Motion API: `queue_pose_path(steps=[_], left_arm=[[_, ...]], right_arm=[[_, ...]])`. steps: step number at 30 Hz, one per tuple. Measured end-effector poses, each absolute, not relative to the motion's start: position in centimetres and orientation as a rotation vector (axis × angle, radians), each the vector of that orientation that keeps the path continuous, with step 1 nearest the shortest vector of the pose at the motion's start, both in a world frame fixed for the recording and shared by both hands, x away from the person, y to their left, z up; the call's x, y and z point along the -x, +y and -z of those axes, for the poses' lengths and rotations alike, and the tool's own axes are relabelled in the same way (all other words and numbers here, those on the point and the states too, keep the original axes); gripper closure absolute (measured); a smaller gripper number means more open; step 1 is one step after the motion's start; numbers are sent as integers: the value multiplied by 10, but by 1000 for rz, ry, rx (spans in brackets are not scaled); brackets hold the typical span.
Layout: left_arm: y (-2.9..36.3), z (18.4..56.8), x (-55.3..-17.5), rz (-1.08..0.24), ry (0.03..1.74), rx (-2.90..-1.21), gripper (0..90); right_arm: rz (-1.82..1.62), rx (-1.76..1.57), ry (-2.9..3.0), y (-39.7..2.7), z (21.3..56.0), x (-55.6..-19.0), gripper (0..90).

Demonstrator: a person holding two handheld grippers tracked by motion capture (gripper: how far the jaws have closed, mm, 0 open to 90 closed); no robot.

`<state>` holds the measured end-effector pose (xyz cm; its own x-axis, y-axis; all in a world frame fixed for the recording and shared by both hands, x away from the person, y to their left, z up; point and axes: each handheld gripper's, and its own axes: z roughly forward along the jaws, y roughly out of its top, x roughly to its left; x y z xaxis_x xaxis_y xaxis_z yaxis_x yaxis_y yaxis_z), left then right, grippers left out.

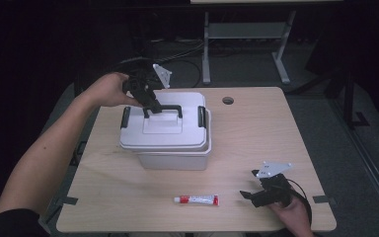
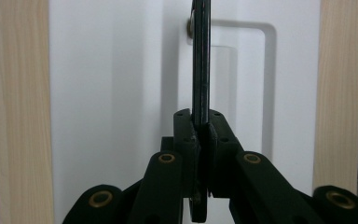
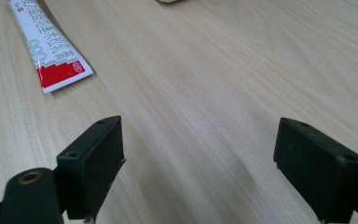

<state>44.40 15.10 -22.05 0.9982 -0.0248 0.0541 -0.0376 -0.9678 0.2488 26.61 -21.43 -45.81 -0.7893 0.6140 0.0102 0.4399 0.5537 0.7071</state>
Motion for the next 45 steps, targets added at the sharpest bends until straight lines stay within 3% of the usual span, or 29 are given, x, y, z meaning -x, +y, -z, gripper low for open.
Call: queue_pose_path(steps=[23, 45], left_arm=[[229, 200, -371, -160, 13, -2874, 845], [316, 219, -316, -220, 188, -2879, 845]], right_arm=[[-1048, -906, 2525, -217, 458, -268, 153], [-1035, -951, 2499, -218, 457, -270, 154]])
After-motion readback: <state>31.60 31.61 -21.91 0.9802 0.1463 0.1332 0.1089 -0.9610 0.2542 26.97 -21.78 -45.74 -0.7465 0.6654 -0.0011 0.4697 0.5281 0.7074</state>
